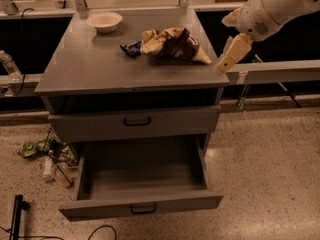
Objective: Place brown chip bag into middle drawer
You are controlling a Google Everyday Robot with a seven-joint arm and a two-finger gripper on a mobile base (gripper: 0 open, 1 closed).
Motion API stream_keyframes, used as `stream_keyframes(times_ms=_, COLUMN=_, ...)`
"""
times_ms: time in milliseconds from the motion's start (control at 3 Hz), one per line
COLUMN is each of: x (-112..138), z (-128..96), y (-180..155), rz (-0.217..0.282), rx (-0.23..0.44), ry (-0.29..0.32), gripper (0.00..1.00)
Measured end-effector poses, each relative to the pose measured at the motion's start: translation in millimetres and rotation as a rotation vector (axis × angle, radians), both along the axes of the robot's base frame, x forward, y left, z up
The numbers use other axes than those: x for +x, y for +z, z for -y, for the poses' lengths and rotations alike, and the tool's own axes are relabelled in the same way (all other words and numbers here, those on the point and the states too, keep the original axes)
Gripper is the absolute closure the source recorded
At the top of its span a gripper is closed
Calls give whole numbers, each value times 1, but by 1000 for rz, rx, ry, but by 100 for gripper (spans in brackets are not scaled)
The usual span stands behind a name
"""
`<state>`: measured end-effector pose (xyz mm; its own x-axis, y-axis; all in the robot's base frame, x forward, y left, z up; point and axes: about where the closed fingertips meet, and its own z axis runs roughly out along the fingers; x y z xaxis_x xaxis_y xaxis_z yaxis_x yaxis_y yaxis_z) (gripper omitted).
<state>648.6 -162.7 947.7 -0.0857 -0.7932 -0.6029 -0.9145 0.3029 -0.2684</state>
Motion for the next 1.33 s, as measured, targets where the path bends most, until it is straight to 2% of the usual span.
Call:
stream_keyframes(times_ms=333, x=35, z=-10, y=-4, rz=45, rx=37, ry=-14, gripper=0)
stream_keyframes(times_ms=1333, x=155, z=-64, y=-33, rz=165, rx=156, ry=-12, gripper=1)
